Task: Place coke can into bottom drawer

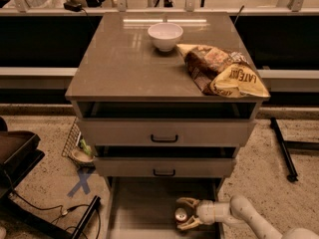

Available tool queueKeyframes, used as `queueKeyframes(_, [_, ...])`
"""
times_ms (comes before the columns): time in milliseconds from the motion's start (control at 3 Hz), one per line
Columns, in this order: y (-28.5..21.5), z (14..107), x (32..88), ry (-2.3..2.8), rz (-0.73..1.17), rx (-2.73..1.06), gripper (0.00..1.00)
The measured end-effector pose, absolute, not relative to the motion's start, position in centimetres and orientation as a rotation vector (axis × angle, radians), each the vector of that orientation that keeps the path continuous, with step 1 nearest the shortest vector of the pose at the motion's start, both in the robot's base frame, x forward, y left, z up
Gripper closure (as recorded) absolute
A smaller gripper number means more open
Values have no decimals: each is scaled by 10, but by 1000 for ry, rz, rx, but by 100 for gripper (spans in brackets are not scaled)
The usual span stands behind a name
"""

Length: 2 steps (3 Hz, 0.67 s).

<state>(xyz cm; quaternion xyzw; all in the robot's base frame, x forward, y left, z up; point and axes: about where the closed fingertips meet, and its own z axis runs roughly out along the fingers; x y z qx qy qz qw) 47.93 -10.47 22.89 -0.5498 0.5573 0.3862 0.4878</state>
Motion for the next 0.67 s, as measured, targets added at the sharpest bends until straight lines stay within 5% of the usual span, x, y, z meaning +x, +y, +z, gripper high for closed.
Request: queueKeyframes(667, [-103,229,479,1353,942,-1337,0])
